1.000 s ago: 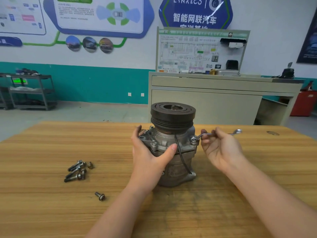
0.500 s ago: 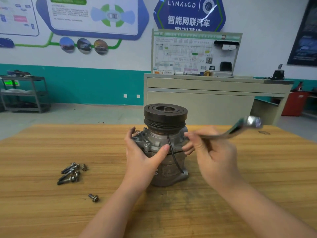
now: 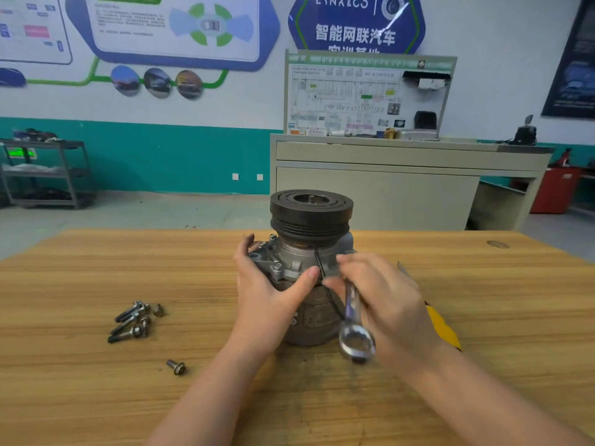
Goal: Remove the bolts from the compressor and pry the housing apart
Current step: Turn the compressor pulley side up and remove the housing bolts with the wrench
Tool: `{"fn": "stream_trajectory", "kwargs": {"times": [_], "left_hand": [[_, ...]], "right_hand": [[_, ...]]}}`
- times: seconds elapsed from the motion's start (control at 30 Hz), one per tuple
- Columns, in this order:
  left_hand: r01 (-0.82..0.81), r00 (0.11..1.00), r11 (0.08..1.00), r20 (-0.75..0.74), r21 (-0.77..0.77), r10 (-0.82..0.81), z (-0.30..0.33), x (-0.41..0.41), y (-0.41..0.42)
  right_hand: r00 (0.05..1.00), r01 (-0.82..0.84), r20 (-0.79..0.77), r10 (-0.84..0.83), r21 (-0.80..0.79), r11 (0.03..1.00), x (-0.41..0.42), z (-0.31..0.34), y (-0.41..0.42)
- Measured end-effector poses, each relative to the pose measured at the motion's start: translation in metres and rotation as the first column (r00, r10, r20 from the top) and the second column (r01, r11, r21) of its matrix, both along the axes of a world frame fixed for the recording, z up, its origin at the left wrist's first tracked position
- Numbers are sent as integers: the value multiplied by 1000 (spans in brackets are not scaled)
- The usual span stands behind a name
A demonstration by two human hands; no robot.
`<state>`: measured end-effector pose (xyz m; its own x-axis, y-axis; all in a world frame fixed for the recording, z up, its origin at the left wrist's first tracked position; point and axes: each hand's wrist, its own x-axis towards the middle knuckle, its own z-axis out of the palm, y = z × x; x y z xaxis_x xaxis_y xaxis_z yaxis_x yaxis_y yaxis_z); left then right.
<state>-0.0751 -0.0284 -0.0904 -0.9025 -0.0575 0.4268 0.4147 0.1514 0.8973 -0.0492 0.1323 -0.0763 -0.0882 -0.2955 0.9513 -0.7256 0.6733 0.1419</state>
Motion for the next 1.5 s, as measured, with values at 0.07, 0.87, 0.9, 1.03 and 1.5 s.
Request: {"fn": "stream_trajectory", "kwargs": {"times": [0.07, 0.87, 0.9, 1.03, 1.5], "left_hand": [[-2, 1000, 1000, -1, 9, 2, 0, 0, 0], [37, 999, 999, 0, 36, -37, -1, -1, -1], [35, 999, 999, 0, 33, -35, -1, -1, -2], [25, 1000, 999, -6, 24, -24, -2, -1, -2], [22, 1000, 1000, -9, 16, -22, -5, -3, -3]], "right_hand": [[1000, -19, 18, 21, -124, 992, 0, -7, 2], [603, -53, 189, 775, -960, 275, -8, 41, 20], [625, -73, 214, 751, -942, 329, -4, 41, 17], [775, -145, 317, 546, -752, 643, 5, 33, 6], [923, -260, 114, 368, -518, 815, 5, -2, -4]]}}
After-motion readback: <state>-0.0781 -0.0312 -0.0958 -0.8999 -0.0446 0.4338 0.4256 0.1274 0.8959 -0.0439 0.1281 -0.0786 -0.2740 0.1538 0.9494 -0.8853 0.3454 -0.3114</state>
